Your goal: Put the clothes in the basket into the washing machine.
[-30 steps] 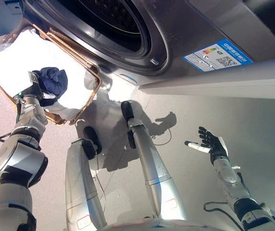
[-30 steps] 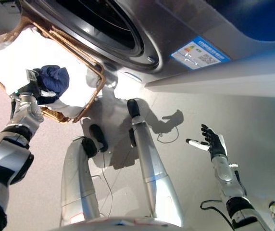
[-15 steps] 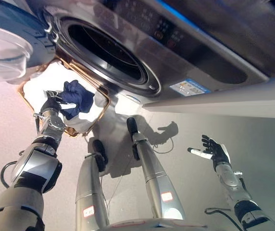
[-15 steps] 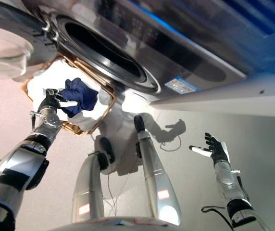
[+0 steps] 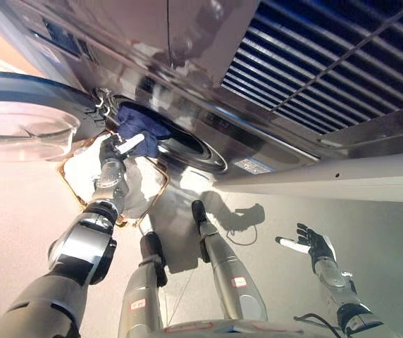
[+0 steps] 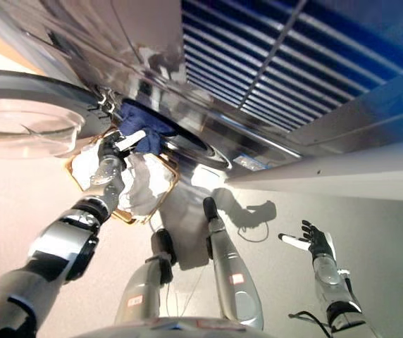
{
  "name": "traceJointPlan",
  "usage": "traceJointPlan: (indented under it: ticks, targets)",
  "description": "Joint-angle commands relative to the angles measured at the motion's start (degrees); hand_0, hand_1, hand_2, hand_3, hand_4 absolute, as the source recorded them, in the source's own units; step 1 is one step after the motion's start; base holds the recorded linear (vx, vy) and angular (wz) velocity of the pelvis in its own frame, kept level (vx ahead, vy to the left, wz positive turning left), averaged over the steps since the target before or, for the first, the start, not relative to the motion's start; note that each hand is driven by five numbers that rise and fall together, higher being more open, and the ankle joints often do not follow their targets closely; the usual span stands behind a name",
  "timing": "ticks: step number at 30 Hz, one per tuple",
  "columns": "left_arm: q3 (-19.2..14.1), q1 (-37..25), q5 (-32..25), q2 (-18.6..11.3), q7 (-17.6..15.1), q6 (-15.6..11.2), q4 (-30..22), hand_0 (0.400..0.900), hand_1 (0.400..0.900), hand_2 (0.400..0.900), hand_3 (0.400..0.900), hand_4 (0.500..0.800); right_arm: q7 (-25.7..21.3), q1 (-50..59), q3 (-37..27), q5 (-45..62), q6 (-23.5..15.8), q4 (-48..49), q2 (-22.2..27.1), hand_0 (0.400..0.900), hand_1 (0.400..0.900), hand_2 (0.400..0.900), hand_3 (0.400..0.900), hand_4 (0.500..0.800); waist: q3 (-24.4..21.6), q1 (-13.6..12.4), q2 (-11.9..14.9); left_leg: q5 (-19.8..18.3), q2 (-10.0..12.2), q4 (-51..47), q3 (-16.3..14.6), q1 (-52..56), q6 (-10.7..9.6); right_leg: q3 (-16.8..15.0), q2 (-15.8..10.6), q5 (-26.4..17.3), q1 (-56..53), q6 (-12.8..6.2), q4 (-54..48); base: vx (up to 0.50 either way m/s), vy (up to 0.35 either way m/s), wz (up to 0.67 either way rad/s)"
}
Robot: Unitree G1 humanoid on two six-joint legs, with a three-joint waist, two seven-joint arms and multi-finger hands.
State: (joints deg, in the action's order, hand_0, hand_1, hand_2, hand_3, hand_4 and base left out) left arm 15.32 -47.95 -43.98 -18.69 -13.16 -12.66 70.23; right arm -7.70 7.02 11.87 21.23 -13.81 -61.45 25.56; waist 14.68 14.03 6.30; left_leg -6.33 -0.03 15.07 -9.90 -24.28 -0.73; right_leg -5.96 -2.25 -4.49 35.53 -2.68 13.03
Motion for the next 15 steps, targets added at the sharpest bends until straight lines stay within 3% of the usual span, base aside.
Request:
traceJointPlan:
  ticks: [1, 7, 15]
  targets:
    - [-4.0, -0.5, -2.7, 0.2, 2.3, -5.7, -3.2, 0.400, 0.400, 0.400, 0.400, 0.500, -0.3, -4.4, -2.9, -0.6, -0.3, -2.5, 4.4, 0.900, 0.900, 0.900, 0.900, 0.800, -4.7, 1.4, -2.2, 4.2, 1.2, -3.2, 2.1, -0.4, -1.8, 0.2, 1.0, -1.7, -4.3, -2.20, -4.1, 0.06, -0.045, -0.20]
    - [-1.6, 3.4, -5.0, 7.4, 4.4, -6.7, -8.7, 0.400, 0.400, 0.400, 0.400, 0.500, 0.2, -7.0, -4.2, -1.0, 0.0, -2.0, 4.0, 0.900, 0.900, 0.900, 0.900, 0.800, -6.6, 0.9, -4.4, 5.2, 1.2, -6.5, 1.1, 4.5, -2.4, -0.8, 1.0, -1.6, -8.4, -2.07, -6.1, 0.08, -0.044, -0.07]
    - [1.8, 7.1, -4.2, 11.3, 5.4, -5.7, -10.9, 0.400, 0.400, 0.400, 0.400, 0.500, 0.7, -9.0, -4.3, -1.6, 0.5, -0.7, 3.6, 0.900, 0.900, 0.900, 0.900, 0.800, -9.0, 1.1, -6.1, 5.8, 1.3, -9.0, 0.8, 8.9, -2.9, -0.8, 1.1, -0.8, -12.5, -1.79, -7.7, 0.06, -0.032, 0.02]
